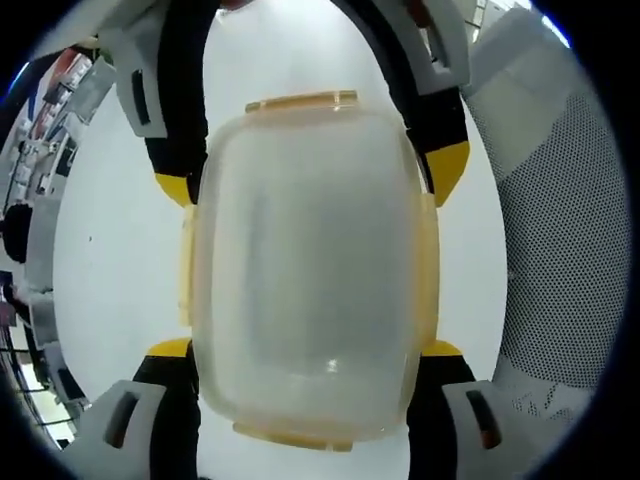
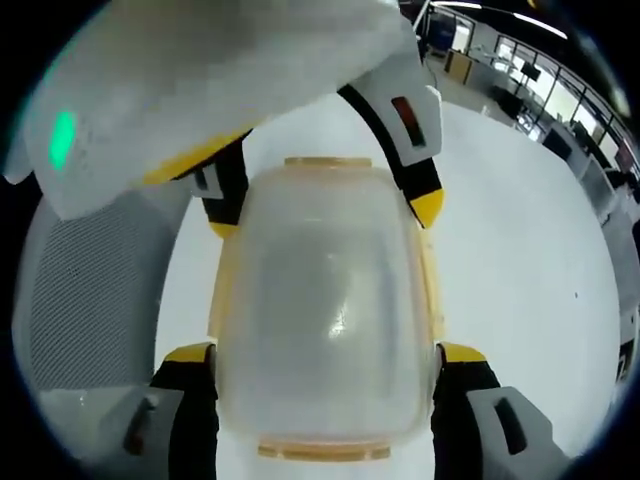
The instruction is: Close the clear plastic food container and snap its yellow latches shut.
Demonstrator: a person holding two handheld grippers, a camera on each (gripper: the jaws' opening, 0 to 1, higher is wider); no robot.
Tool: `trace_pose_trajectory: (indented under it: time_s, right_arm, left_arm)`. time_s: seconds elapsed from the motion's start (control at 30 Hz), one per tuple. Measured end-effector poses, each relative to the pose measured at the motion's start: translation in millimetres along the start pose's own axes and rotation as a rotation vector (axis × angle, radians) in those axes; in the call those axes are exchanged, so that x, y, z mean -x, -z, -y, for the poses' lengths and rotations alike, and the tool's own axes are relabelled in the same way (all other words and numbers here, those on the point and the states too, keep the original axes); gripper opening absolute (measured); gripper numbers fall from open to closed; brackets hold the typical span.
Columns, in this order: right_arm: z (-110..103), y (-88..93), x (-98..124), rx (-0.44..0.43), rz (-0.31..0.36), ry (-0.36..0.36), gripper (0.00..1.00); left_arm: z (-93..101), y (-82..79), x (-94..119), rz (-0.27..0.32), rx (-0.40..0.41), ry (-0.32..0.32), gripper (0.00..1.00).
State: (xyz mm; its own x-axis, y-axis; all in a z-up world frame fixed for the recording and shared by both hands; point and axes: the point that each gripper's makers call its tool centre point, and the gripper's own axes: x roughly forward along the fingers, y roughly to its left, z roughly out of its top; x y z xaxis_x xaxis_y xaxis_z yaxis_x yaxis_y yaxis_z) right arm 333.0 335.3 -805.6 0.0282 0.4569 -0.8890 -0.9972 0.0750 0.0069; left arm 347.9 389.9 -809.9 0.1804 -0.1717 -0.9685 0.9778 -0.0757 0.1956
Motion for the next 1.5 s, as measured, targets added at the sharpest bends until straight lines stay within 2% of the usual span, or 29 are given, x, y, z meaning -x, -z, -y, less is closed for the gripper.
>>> trace_pose_trajectory:
  time_s: [0.6,1.5]
  right_arm:
    - [8,-4.9,-1,-0.013,0.004,0.004,0.89]
    - [37,-9.5,-7,-0.025,-0.02,0.024,0.9]
  left_arm:
    - [-5.5,5.4,-1,-0.004,-0.009,0.017,0.86]
    - [-35.1,11.0,-7,0.04,0.001,-0.006,0.86]
